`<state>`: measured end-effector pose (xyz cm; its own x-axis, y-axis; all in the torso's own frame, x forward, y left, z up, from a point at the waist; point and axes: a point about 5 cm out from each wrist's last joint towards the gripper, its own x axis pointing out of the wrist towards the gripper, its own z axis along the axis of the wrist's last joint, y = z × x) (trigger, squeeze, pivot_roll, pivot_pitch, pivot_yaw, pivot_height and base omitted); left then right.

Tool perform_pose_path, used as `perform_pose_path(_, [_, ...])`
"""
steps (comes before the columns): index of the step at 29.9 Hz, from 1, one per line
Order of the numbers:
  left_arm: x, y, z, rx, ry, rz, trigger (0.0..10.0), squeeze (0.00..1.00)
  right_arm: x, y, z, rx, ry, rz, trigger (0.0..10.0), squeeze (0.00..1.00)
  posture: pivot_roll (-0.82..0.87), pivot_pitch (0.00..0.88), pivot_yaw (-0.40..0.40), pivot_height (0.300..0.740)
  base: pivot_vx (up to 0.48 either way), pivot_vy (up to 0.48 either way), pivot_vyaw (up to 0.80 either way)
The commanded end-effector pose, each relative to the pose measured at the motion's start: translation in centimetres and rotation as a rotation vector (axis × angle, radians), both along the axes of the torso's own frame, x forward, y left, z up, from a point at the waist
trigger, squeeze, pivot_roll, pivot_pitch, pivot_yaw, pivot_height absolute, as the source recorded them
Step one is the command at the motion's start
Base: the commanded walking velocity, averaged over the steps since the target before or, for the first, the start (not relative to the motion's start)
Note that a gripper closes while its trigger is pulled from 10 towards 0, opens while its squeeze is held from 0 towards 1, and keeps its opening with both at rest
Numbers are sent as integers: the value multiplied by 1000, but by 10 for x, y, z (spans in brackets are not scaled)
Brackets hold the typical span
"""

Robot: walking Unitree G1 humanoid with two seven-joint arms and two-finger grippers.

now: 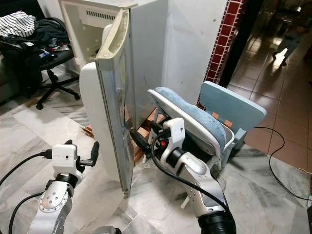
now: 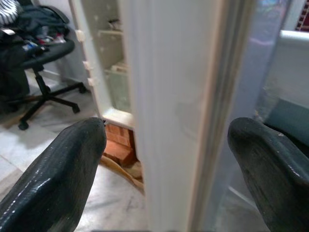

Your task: Restocking fridge

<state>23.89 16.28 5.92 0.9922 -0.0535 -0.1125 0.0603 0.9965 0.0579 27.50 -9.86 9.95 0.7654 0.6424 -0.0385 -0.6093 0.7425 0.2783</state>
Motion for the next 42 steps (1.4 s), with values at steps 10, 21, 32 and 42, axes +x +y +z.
perform_pose_path(10, [14,0,1,27,8,-24,10000,0,11,-18,-11,-159,-45,-219,10000,0,53,0,-14,740,0,0,0])
perform_pose_path(21, [66,38,14,123,-12,59,10000,0,19,-30,-16,-210,-50,-329,10000,0,43,0,-18,740,0,0,0])
perform_pose_path(32, [79,107,33,192,-42,290,10000,0,15,-33,-20,-215,-59,-352,10000,0,31,0,-5,740,0,0,0])
perform_pose_path(42, [31,64,3,120,-66,150,10000,0,37,-19,-9,-236,-101,-378,10000,0,60,0,-10,740,0,0,0])
